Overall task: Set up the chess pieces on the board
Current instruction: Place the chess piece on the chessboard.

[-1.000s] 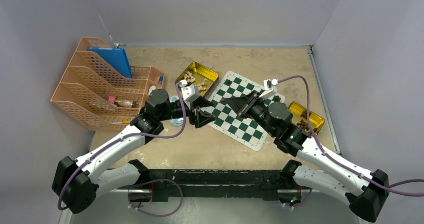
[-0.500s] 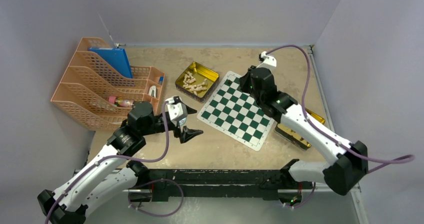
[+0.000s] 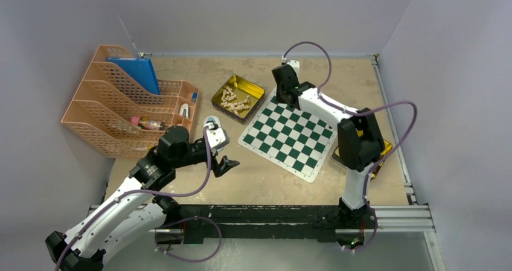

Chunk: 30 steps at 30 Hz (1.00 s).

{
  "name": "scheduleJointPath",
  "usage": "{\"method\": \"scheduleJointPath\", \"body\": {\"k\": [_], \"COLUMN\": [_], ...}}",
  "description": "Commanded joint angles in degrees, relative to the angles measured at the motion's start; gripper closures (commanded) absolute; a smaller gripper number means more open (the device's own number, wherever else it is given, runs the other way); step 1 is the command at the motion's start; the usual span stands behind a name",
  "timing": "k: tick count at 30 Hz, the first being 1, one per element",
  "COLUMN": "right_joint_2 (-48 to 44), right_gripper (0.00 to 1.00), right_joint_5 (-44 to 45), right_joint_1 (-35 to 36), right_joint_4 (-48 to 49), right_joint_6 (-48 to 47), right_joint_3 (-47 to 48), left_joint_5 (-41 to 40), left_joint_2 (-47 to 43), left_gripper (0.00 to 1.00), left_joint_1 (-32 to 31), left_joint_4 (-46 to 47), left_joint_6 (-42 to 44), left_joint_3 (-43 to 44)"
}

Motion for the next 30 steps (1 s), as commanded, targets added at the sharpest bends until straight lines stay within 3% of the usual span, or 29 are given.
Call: {"method": "scheduleJointPath", "body": {"k": [1, 11, 30], "right_joint_2": [5.94, 14.49, 17.46], "right_gripper": [0.91, 0.9, 0.87], "right_joint_5": [-1.57, -6.13, -7.61], "right_joint_1": [-2.54, -4.56, -5.1], "right_joint_4": [-3.59, -4.85, -6.74], "right_joint_6": [-4.06, -5.48, -4.38], "right_joint_3": [8.26, 14.16, 16.46], "left_joint_5": [-2.64, -2.53, -2.69], "left_joint_2": [-1.61, -2.25, -2.79], "left_gripper": [0.13, 0.13, 0.13], "left_joint_1": [-0.02, 0.01, 0.02], "left_joint_4": [-0.09, 0.5, 0.49], "left_joint_6": [1.45, 1.7, 1.32], "left_joint_3": [0.54, 0.54, 0.28]}}
